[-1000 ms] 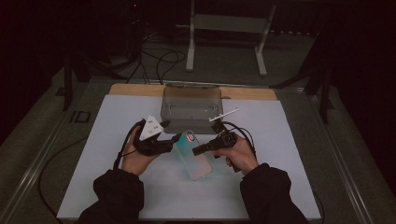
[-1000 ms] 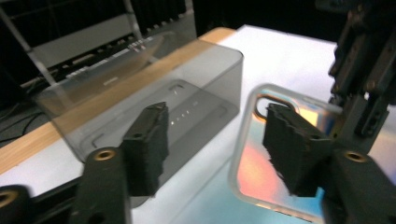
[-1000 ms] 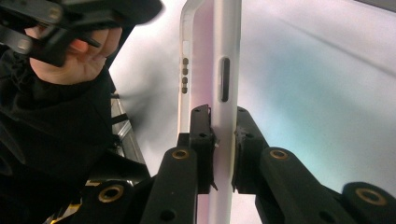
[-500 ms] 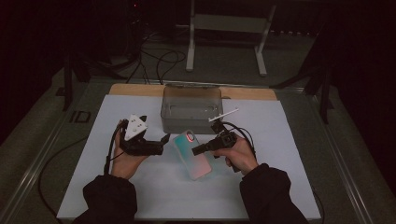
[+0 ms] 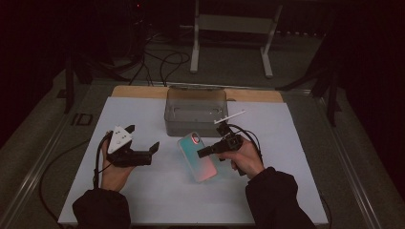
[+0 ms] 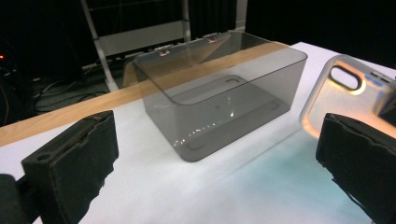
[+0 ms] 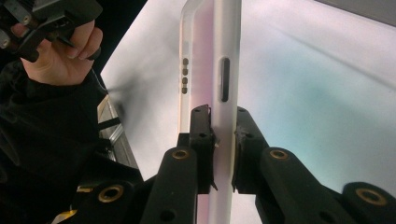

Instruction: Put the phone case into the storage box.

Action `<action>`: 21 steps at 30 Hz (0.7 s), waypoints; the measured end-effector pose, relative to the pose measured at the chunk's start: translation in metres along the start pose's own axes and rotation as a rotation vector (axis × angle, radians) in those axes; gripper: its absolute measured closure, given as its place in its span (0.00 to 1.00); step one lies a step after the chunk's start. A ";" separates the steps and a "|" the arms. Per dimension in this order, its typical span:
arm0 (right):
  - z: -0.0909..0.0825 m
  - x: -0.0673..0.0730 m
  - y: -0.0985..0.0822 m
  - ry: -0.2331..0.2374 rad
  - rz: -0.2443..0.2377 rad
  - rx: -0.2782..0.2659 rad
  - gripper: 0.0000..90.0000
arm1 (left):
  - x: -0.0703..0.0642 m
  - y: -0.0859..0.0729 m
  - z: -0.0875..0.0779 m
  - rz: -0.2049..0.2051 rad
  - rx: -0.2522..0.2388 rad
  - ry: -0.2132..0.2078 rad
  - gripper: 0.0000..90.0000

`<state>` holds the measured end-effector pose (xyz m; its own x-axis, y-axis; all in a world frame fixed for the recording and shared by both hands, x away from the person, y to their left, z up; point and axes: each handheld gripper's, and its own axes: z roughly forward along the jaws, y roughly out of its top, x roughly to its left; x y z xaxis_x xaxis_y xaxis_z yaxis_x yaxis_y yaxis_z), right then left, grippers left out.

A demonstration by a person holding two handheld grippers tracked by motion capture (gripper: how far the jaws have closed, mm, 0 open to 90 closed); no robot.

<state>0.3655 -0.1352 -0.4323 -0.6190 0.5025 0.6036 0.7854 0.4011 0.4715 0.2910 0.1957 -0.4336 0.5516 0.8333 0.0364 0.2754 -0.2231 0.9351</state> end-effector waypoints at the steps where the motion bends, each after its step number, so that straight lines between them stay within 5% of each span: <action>1: 0.000 0.000 0.000 -0.003 0.000 0.000 0.91 | 0.001 -0.003 -0.002 0.002 0.002 0.005 0.00; 7: -0.004 0.000 0.000 -0.016 0.001 -0.006 0.91 | 0.004 -0.022 -0.014 0.004 0.020 0.034 0.00; 14: -0.005 0.000 0.001 -0.023 0.006 -0.016 0.91 | 0.014 -0.052 -0.032 -0.053 0.024 0.069 0.00; 21: -0.004 0.001 0.002 -0.031 0.008 -0.021 0.91 | 0.014 -0.069 -0.037 -0.044 0.060 0.107 0.00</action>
<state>0.3670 -0.1369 -0.4282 -0.6119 0.5293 0.5877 0.7903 0.3804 0.4803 0.2504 0.2416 -0.4840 0.4515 0.8915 0.0359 0.3458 -0.2119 0.9141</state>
